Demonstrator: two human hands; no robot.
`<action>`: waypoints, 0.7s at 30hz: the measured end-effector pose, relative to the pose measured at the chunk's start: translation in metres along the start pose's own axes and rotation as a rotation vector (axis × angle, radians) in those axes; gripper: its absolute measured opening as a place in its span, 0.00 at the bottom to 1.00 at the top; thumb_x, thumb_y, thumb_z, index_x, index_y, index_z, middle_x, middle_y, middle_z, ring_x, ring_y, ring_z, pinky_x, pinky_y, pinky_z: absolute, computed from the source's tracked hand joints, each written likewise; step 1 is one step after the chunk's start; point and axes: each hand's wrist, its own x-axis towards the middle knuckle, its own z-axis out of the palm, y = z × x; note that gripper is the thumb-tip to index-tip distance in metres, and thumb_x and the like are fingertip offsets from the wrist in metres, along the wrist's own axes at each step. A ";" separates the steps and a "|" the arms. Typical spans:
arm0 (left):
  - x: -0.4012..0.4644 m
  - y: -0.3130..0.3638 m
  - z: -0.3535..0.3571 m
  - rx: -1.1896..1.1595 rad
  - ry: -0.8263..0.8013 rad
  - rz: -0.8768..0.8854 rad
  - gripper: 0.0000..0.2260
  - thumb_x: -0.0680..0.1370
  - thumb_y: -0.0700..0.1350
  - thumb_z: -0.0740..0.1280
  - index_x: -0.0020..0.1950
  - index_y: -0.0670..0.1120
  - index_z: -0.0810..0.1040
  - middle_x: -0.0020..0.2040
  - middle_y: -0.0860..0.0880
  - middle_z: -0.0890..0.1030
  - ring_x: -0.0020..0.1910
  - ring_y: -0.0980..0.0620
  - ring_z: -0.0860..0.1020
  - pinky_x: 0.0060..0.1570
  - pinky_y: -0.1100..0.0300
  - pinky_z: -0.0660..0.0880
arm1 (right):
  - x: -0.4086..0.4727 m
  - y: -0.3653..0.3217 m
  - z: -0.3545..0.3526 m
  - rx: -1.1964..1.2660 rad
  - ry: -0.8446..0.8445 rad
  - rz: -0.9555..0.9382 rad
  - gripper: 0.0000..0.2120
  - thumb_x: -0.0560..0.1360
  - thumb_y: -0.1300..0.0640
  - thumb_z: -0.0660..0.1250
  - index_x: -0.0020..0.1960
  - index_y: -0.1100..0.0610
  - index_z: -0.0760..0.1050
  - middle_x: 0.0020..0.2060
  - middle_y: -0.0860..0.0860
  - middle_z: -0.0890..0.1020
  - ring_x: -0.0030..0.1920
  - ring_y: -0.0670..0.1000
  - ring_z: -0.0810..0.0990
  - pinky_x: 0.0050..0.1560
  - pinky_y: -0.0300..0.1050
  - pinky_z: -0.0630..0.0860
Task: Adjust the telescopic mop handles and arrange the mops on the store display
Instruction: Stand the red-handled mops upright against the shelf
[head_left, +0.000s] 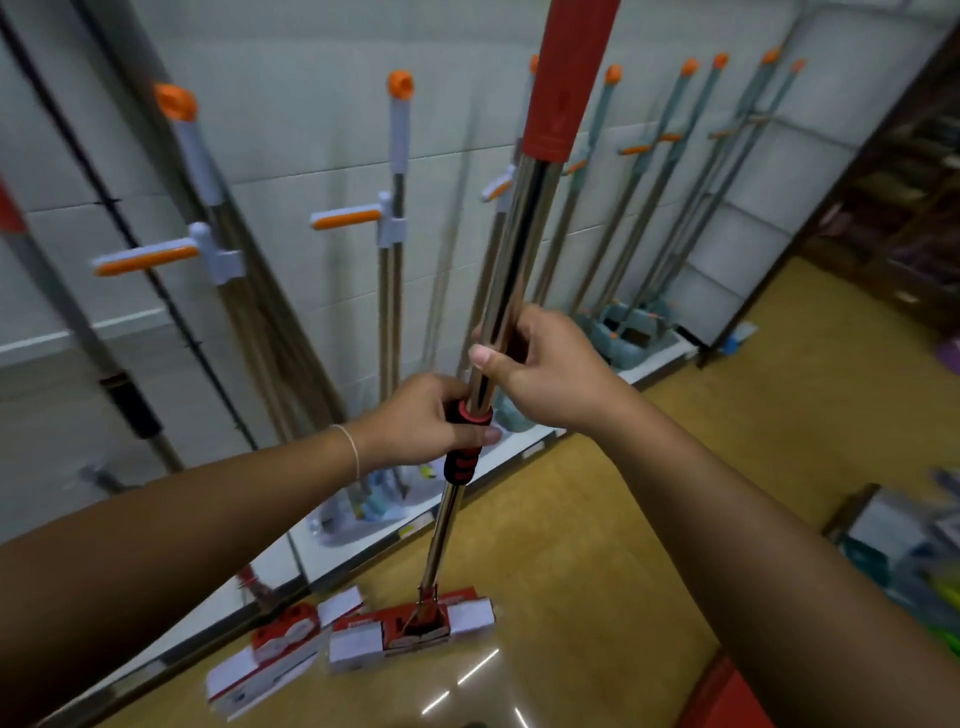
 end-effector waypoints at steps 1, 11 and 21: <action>0.014 0.008 0.009 -0.007 -0.011 0.014 0.12 0.71 0.48 0.77 0.44 0.42 0.80 0.38 0.44 0.81 0.39 0.48 0.80 0.46 0.51 0.77 | -0.003 0.008 -0.016 0.002 0.028 0.008 0.11 0.76 0.50 0.68 0.54 0.56 0.77 0.47 0.53 0.84 0.50 0.53 0.82 0.53 0.57 0.79; 0.125 0.087 0.107 -0.090 -0.175 0.208 0.14 0.75 0.45 0.72 0.54 0.38 0.76 0.45 0.37 0.79 0.44 0.42 0.79 0.54 0.41 0.75 | -0.030 0.083 -0.129 0.019 0.335 0.146 0.09 0.76 0.53 0.70 0.52 0.58 0.78 0.42 0.52 0.84 0.41 0.46 0.83 0.43 0.46 0.81; 0.260 0.166 0.169 -0.158 -0.312 0.369 0.13 0.73 0.42 0.73 0.50 0.34 0.77 0.42 0.36 0.79 0.41 0.49 0.77 0.49 0.45 0.76 | -0.003 0.142 -0.234 -0.048 0.699 0.194 0.09 0.74 0.52 0.72 0.43 0.58 0.78 0.32 0.56 0.79 0.32 0.49 0.75 0.33 0.51 0.75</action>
